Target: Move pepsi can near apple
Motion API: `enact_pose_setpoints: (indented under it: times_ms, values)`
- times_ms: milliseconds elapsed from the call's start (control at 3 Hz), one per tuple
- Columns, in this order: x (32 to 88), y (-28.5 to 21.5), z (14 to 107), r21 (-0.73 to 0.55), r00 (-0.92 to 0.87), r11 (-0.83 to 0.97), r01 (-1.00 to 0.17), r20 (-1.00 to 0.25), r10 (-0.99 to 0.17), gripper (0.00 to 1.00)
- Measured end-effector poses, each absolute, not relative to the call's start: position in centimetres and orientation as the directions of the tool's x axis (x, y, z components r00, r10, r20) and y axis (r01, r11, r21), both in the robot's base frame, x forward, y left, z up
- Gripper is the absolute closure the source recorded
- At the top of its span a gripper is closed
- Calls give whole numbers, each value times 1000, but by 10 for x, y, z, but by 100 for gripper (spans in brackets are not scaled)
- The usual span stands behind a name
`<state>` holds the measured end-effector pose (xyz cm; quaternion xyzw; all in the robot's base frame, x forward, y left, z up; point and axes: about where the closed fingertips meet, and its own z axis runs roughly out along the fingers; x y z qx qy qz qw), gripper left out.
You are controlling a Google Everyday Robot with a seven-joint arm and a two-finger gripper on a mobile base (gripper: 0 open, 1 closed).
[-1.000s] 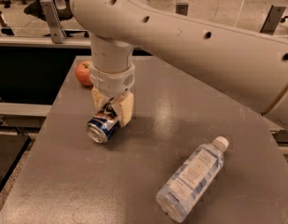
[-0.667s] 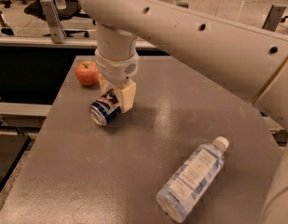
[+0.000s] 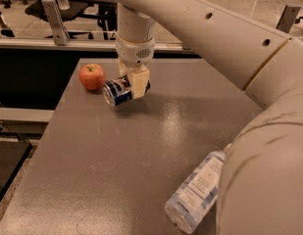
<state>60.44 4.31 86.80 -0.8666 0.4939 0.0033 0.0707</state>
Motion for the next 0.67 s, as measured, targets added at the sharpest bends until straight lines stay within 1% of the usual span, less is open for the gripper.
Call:
enact_pose_setpoints:
  times_ms: [667]
  values:
    - [623,63,864,-134,459,-445,-886,-113,-881,100]
